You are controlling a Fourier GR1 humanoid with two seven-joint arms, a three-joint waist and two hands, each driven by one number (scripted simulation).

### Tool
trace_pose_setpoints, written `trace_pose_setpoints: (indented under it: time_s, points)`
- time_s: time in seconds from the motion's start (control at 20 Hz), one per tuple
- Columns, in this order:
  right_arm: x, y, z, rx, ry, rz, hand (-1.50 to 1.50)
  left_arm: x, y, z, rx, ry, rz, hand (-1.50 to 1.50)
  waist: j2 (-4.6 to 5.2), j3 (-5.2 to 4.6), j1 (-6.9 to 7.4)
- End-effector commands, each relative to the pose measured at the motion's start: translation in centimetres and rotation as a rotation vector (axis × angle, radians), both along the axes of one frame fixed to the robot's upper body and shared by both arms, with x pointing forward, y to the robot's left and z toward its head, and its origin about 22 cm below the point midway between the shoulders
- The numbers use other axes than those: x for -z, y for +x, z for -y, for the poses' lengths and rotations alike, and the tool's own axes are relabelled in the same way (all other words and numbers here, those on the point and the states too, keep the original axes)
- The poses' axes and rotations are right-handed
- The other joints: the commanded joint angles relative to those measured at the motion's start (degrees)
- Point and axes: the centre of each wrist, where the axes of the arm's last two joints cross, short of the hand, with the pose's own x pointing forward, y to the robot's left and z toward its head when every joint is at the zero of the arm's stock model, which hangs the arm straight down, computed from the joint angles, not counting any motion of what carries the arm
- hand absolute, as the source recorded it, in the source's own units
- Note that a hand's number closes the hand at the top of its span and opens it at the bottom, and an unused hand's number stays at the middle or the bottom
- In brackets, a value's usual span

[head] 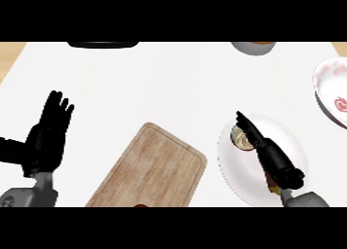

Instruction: Pick the sweet potato from the plate and place it in the bowl

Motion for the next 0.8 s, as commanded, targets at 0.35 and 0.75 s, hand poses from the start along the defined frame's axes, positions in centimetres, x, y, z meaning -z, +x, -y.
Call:
trace_pose_setpoints:
  time_s: [0.35, 0.75]
  points:
    - [-12.0, 1.5, 15.4, 0.216, -0.745, 0.152, -1.5, -2.4, 0.1, -4.6, -0.045, 0.336, -0.008, 0.0, -0.49, -0.68, -4.75]
    - [-9.5, -10.2, 11.9, 0.423, -0.546, 0.158, -1.5, -3.6, 0.3, -4.0, -0.013, 0.374, -0.028, 0.0, -0.61, 0.17, -2.91]
